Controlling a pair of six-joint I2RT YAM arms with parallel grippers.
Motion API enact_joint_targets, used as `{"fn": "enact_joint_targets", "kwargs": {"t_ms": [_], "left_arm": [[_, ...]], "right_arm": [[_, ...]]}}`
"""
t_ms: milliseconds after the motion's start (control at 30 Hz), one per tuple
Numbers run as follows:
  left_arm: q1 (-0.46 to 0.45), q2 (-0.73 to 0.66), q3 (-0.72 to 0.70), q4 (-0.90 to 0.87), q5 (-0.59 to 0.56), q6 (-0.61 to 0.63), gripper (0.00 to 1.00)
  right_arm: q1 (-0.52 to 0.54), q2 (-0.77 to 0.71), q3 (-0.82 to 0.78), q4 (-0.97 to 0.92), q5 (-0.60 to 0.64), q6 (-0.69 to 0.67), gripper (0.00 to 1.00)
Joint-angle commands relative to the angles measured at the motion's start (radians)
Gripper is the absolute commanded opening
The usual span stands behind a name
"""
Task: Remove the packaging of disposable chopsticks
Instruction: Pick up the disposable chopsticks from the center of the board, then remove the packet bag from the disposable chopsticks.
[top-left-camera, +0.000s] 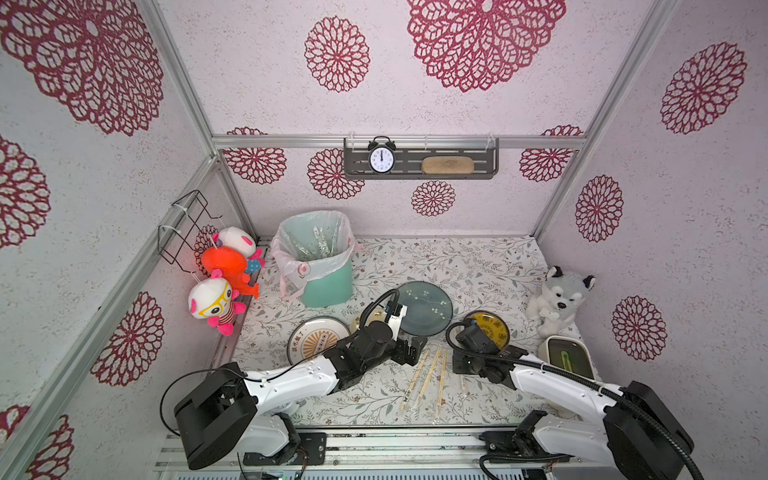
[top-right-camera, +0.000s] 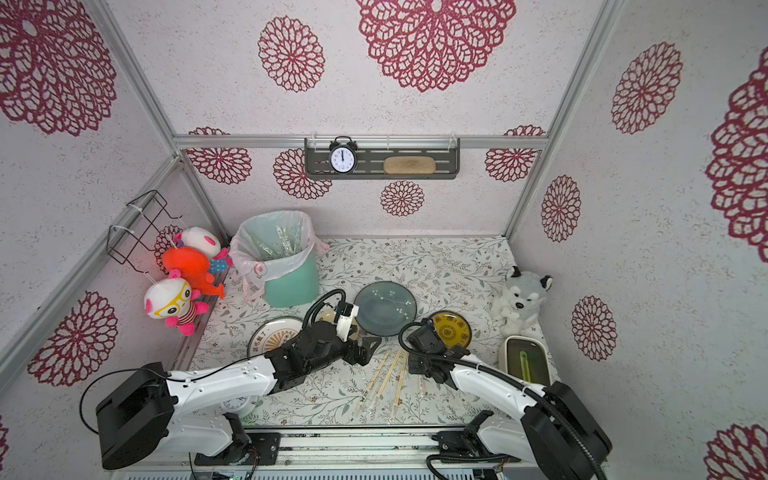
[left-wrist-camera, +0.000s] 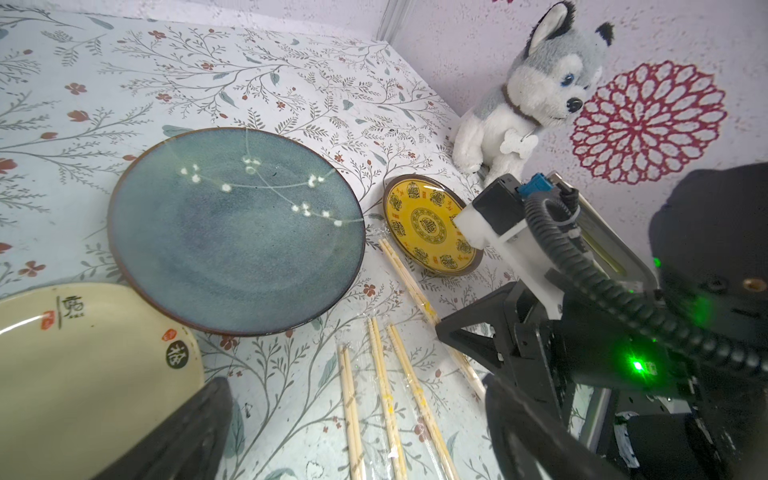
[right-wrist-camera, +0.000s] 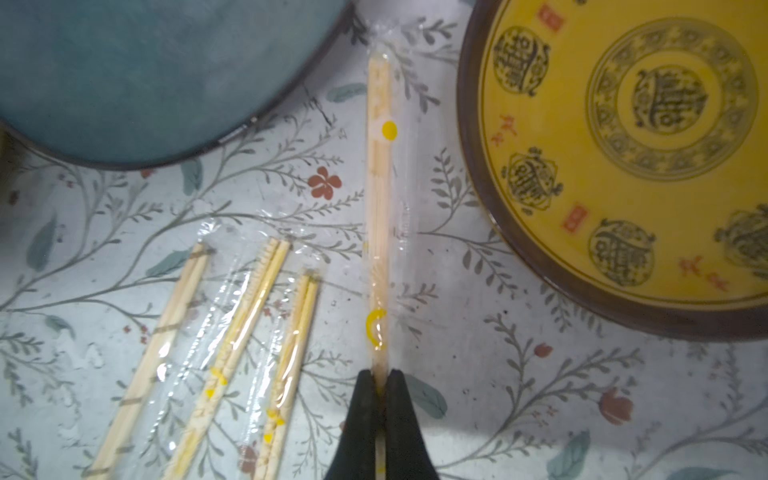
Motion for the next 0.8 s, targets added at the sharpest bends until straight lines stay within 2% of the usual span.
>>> {"fn": "enact_joint_targets", "kwargs": {"t_ms": [0, 100, 300, 433, 600, 767], "left_arm": [[-0.002, 0.021, 0.029, 0.065, -0.026, 0.007, 0.98], [0.004, 0.039, 0.039, 0.112, 0.015, 0.008, 1.0], [0.014, 0.034, 0.07, 0.148, 0.027, 0.039, 0.95], [0.061, 0.05, 0.082, 0.22, 0.152, 0.023, 0.92], [0.068, 0.079, 0.147, 0.183, 0.129, 0.037, 0.93], [0.068, 0.124, 0.215, 0.168, 0.128, 0.055, 0.9]], "right_arm": [[-0.02, -0.044, -0.009, 0.026, -0.022, -0.053, 0.0], [-0.026, -0.075, -0.014, 0.043, -0.02, -0.071, 0.0], [-0.026, -0.203, -0.016, 0.119, -0.047, -0.149, 0.0], [-0.023, -0.281, -0.024, 0.202, -0.132, -0.188, 0.0], [0.001, -0.334, -0.042, 0.405, -0.26, -0.233, 0.0], [0.061, -0.302, 0.016, 0.442, -0.298, -0.294, 0.0]]}}
